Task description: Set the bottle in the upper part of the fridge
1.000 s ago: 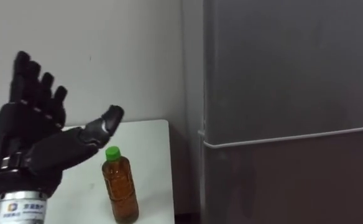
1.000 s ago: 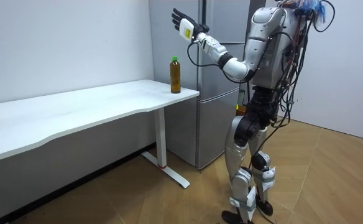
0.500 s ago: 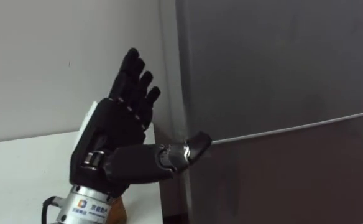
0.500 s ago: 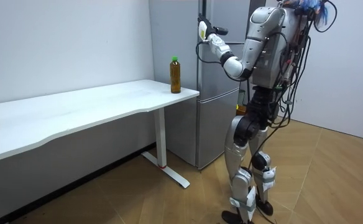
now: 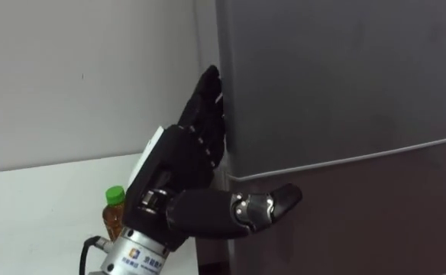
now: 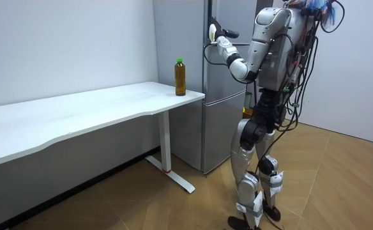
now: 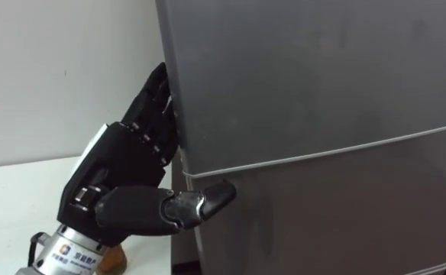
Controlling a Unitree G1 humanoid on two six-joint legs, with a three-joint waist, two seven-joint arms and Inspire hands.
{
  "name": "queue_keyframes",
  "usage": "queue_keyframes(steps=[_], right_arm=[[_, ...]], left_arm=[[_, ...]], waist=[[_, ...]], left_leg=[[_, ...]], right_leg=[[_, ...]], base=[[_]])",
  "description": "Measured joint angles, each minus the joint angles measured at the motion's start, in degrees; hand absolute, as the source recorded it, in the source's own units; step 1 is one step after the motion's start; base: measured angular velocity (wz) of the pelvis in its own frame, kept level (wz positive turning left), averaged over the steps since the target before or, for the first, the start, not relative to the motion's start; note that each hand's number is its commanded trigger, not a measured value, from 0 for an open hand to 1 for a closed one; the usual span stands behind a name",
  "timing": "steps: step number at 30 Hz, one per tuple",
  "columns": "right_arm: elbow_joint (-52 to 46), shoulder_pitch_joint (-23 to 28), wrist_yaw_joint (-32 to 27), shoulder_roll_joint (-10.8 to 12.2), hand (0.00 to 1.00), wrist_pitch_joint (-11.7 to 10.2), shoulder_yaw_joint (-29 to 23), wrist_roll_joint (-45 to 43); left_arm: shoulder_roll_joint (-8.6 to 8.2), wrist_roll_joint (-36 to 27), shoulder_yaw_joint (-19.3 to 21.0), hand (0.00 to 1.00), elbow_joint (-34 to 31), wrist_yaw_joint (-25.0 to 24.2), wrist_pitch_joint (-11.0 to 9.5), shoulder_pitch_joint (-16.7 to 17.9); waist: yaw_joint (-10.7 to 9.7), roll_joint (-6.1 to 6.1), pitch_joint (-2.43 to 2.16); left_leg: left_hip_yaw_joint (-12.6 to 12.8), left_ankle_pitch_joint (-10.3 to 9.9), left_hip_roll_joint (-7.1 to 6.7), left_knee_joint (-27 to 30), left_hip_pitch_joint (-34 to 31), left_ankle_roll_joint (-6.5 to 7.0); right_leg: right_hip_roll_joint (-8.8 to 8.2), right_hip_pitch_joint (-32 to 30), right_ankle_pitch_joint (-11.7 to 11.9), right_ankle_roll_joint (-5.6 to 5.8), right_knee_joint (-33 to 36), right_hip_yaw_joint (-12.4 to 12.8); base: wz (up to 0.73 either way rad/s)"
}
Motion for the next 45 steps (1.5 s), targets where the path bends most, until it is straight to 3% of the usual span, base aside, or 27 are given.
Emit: queue_keyframes(steps=[9,14,16,25,26,28,41,45], right_arm=[[0.44,-0.08,0.49,-0.13,0.0,-0.01,0.25,0.09],[0.95,-0.26,0.89,-0.13,0.0,-0.01,0.3,0.11],[1.69,-0.69,1.21,-0.23,0.0,-0.01,0.31,0.1],[2.31,-1.02,1.67,-0.44,0.0,-0.01,0.42,0.11],[2.37,-1.04,1.68,-0.44,0.0,-0.01,0.42,0.11],[2.75,-1.27,1.75,-0.45,0.0,-0.02,0.42,0.11],[3.39,-1.75,1.69,-0.55,0.0,-0.01,0.8,0.57],[3.34,-1.76,1.61,-0.77,0.0,0.02,1.15,0.77]], left_arm=[[0.04,-0.02,2.41,1.0,0.33,-0.05,0.04,0.6],[0.1,-0.35,1.79,1.0,0.16,-1.56,-0.41,2.16],[-0.04,-0.27,1.59,0.82,0.17,-1.39,-0.39,2.3],[-0.07,-0.11,-0.32,0.62,0.16,-2.52,-0.03,2.33],[-0.06,-0.11,-0.31,0.55,0.16,-2.72,-0.03,2.33],[0.02,-0.11,-0.31,0.0,0.16,-3.05,-0.03,2.33],[0.25,-0.28,-0.34,0.0,0.17,-3.27,0.05,2.39],[0.48,-0.93,-0.47,0.0,0.83,-3.41,0.04,2.39]], waist=[[0.48,-0.15,-0.01],[0.85,-0.23,-0.07],[0.97,-0.18,-0.09],[0.9,0.16,-0.16],[0.91,0.16,-0.16],[0.93,0.15,-0.15],[1.08,0.32,0.0],[1.35,1.01,-0.06]], left_leg=[[-0.25,0.05,-0.01,0.01,0.09,0.07],[-0.26,0.05,-0.04,0.02,0.05,0.07],[-0.34,0.05,-0.04,-0.02,-0.01,0.08],[-0.41,0.06,-0.01,-0.12,0.06,0.09],[-0.4,0.06,-0.01,-0.12,0.06,0.09],[-0.35,0.07,-0.02,-0.13,0.06,0.09],[-0.2,0.07,-0.02,0.0,-0.07,0.1],[-0.11,0.06,-0.01,0.01,0.0,0.1]], right_leg=[[-0.01,0.08,0.03,0.01,0.0,0.02],[-0.02,0.09,0.06,0.03,0.0,0.04],[-0.01,0.08,0.09,0.02,0.0,0.07],[0.02,0.09,0.1,0.01,-0.01,0.12],[0.02,0.09,0.1,0.01,-0.01,0.12],[0.02,0.1,0.11,0.01,-0.01,0.1],[0.01,0.08,0.12,0.0,-0.02,0.06],[-0.01,0.08,0.13,0.02,0.0,0.15]], base=[[0.02],[0.0],[0.0],[0.0],[0.0],[0.0],[0.0],[0.0]])
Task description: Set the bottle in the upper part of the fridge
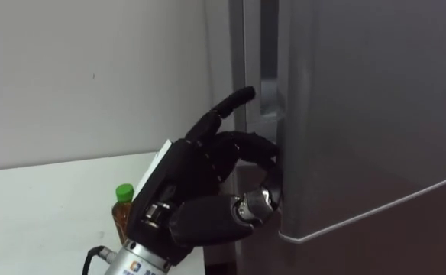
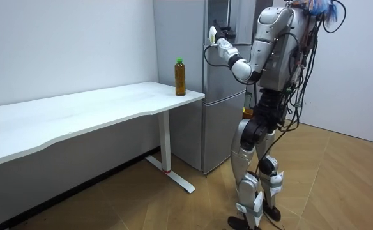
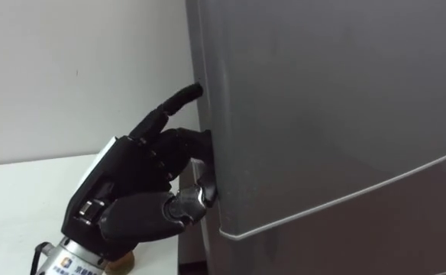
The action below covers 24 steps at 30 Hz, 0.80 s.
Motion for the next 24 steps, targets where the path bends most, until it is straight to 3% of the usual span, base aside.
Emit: queue_keyframes(steps=[8,11,16,24], right_arm=[[-0.4,-0.32,-1.02,-1.03,0.0,-0.03,2.0,0.81],[-0.51,-0.31,-1.17,-1.01,0.0,-0.02,2.11,1.32],[-1.86,0.14,-0.57,-0.99,0.0,-0.03,2.07,1.34],[-1.92,-0.2,0.26,-1.0,0.0,-0.05,1.96,2.07]], left_arm=[[0.08,-3.72,-0.46,0.0,3.39,0.02,-1.18,0.0],[0.16,-3.75,-1.1,0.0,3.57,0.03,-1.43,0.0],[0.26,-3.69,-1.37,0.0,4.65,0.23,-2.82,0.0],[0.36,-3.75,-3.53,0.0,4.65,0.17,-4.06,0.0]], waist=[[-0.18,1.54,0.14],[-0.22,1.45,0.16],[-0.25,1.27,0.2],[-1.32,0.56,0.13]], left_leg=[[0.05,-0.05,0.05,0.04,-0.7,0.19],[0.29,0.08,0.0,-0.01,-0.85,0.36],[2.8,0.12,0.28,-0.52,-0.18,0.61],[6.02,-0.06,0.82,-0.32,-1.14,1.41]], right_leg=[[0.0,-0.77,0.26,0.09,0.0,0.42],[0.01,-1.06,0.41,0.13,0.0,1.22],[0.03,-1.84,1.12,0.24,0.01,2.9],[0.02,-4.26,3.14,0.59,0.0,2.87]], base=[[0.0],[-0.02],[-0.19],[-0.23]])
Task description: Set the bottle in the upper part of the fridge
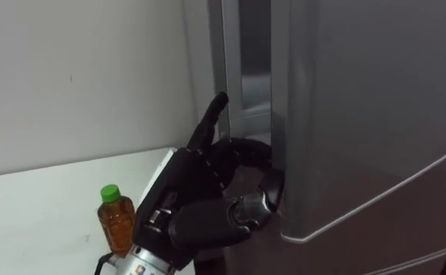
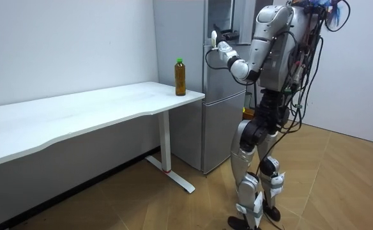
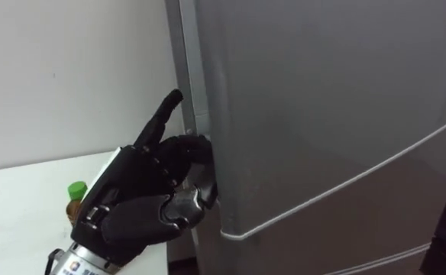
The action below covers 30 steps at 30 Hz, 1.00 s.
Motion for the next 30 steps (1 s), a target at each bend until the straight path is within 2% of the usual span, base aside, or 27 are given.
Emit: queue_keyframes(steps=[8,11,13,14,15,16,19,25,30], right_arm=[[0.11,-0.37,0.3,-0.07,0.0,-0.54,-0.92,0.79],[0.1,-0.68,0.59,-0.27,0.0,-0.69,-1.13,1.48],[0.1,-0.63,0.62,-0.74,0.0,-0.82,-1.05,3.81],[0.1,-0.6,0.62,-0.88,0.0,-0.85,-1.05,4.29],[0.1,-0.61,0.62,-1.11,0.0,-0.87,-1.05,5.09],[0.1,-0.48,0.64,-1.17,0.0,-0.88,-1.05,5.95],[0.04,-0.56,0.7,-1.23,0.0,-0.89,-1.01,7.29],[-0.15,-0.3,0.13,-1.43,0.0,-0.89,-0.69,8.49],[-0.06,0.02,-0.13,-1.68,0.0,-0.76,-0.7,10.38]], left_arm=[[0.07,0.07,-6.06,0.0,0.0,-3.05,-0.48,-0.12],[0.71,0.23,-8.73,0.0,0.0,-5.33,0.94,-0.24],[1.37,0.42,-11.05,0.0,0.37,-6.98,3.08,-0.48],[1.48,0.45,-11.69,0.0,0.47,-7.37,3.43,-0.54],[1.62,0.44,-12.49,0.0,0.57,-7.83,4.29,-0.82],[2.08,0.48,-13.35,0.0,0.79,-8.74,4.82,-1.32],[2.34,0.56,-14.49,0.0,1.35,-10.04,5.57,-2.71],[2.24,0.52,-15.01,0.0,2.67,-12.5,7.02,-5.43],[2.01,0.53,-15.01,0.0,3.22,-12.4,7.84,-6.12]], waist=[[-3.62,0.04,0.02],[-4.9,0.48,0.11],[-6.26,1.14,0.28],[-6.5,1.33,0.22],[-6.57,1.65,0.4],[-6.79,1.8,0.37],[-7.94,2.01,0.32],[-8.63,2.32,0.25],[-9.35,2.41,0.21]], left_leg=[[2.13,-0.19,0.08,-0.03,0.16,0.69],[3.23,-0.19,0.28,-0.07,0.15,0.69],[3.59,-0.2,0.39,-0.11,0.12,0.68],[3.9,-0.2,0.46,-0.18,0.12,0.67],[4.87,-0.19,0.68,-0.42,0.28,0.61],[5.23,-0.2,0.82,-0.5,0.19,0.43],[6.38,-0.13,1.22,-0.65,0.37,0.11],[8.82,-0.69,2.08,-0.58,1.07,-0.89],[9.89,-1.02,2.64,-0.58,1.29,-1.48]], right_leg=[[-0.16,-0.27,1.34,0.27,-0.3,0.36],[-0.04,-1.08,1.45,0.17,-0.28,1.18],[0.07,-1.49,1.55,0.1,-0.27,1.58],[0.11,-1.84,1.56,0.09,-0.13,1.78],[0.29,-2.13,1.69,-0.08,-0.18,2.33],[0.54,-2.57,1.74,-0.17,-0.15,3.02],[0.98,-3.17,1.87,-0.43,-0.83,3.63],[2.06,-3.76,1.71,-0.96,-1.06,6.28],[2.54,-3.78,1.5,-1.3,-1.09,6.34]], base=[[-0.17],[-0.19],[-0.13],[-0.21],[-0.33],[-0.32],[-0.19],[-0.25],[-0.09]])
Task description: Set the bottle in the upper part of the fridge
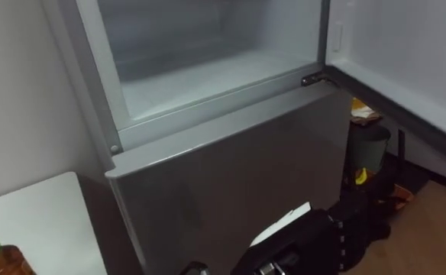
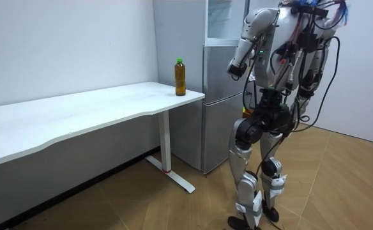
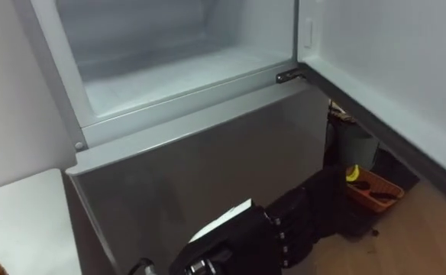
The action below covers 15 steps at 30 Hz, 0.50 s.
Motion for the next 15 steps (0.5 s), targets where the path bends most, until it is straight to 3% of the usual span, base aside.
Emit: queue_keyframes(steps=[3,15], right_arm=[[-0.1,0.42,-0.02,-0.2,0.0,0.03,0.05,0.66],[-0.02,0.49,-0.48,-1.3,0.0,0.27,0.65,0.11]], left_arm=[[-0.03,0.1,0.02,0.0,0.76,0.36,0.05,-0.74],[-0.28,0.21,-0.01,0.0,1.06,3.43,0.11,-2.85]], waist=[[-0.11,-0.01,0.0],[-0.33,-0.16,0.13]], left_leg=[[1.03,-0.33,0.4,0.01,0.43,-0.54],[1.2,-0.51,0.56,-0.05,0.82,-0.86]], right_leg=[[0.33,0.05,-0.18,-0.25,0.01,0.12],[0.39,0.28,-0.88,-0.41,0.03,-0.13]], base=[[-0.17],[-0.01]])
